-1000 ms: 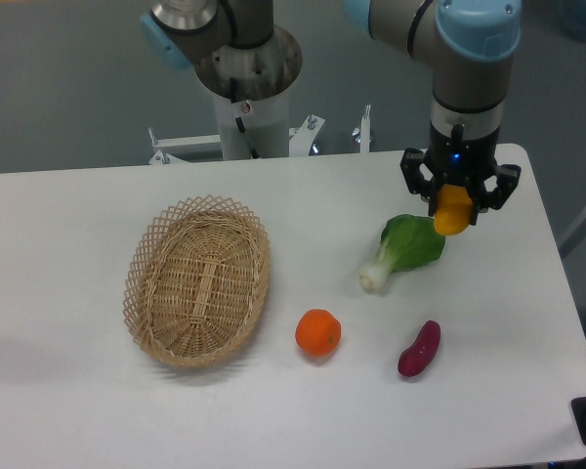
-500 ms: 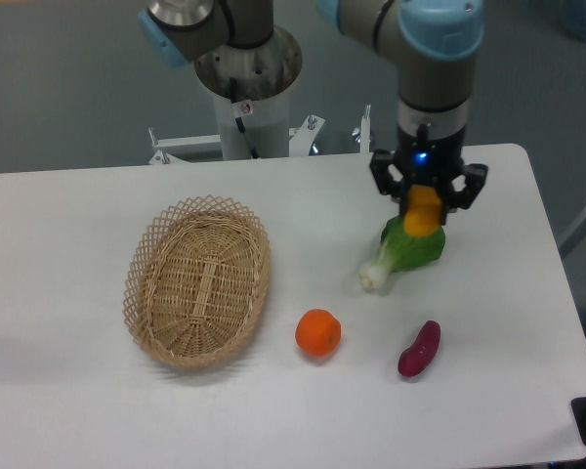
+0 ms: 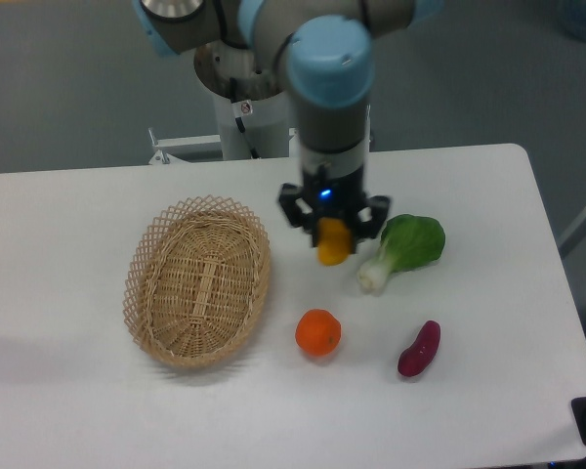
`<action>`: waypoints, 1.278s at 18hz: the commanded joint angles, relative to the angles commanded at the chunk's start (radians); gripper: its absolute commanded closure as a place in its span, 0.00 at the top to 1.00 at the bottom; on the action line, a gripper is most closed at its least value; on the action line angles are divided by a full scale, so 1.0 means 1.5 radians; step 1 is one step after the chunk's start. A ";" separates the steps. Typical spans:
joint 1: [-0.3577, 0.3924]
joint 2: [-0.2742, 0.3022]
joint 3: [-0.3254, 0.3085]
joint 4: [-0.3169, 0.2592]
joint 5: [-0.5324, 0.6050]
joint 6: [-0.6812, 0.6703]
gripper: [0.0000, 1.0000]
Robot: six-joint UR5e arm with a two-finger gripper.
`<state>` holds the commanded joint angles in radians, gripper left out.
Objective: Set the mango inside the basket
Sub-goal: 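Carry the yellow mango over to the wicker basket, then lower the mango into the basket and open the gripper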
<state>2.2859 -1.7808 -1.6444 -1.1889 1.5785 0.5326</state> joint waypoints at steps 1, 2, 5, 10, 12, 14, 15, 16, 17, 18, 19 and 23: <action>-0.017 -0.013 -0.001 0.002 0.000 -0.022 0.50; -0.032 -0.024 -0.001 0.003 -0.001 -0.041 0.50; -0.067 -0.058 -0.002 0.016 -0.004 -0.063 0.51; -0.102 -0.082 -0.038 0.070 -0.004 -0.066 0.51; -0.115 -0.086 -0.064 0.114 -0.003 -0.065 0.51; -0.121 -0.092 -0.088 0.156 -0.002 -0.058 0.51; -0.124 -0.093 -0.095 0.167 -0.002 -0.055 0.51; -0.124 -0.093 -0.098 0.170 -0.002 -0.053 0.51; -0.124 -0.093 -0.097 0.171 -0.002 -0.053 0.51; -0.124 -0.094 -0.098 0.171 -0.002 -0.053 0.51; -0.124 -0.099 -0.099 0.171 -0.001 -0.053 0.51; -0.132 -0.120 -0.099 0.172 0.001 -0.054 0.52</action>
<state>2.0878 -1.9604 -1.7932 -0.9311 1.5800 0.4510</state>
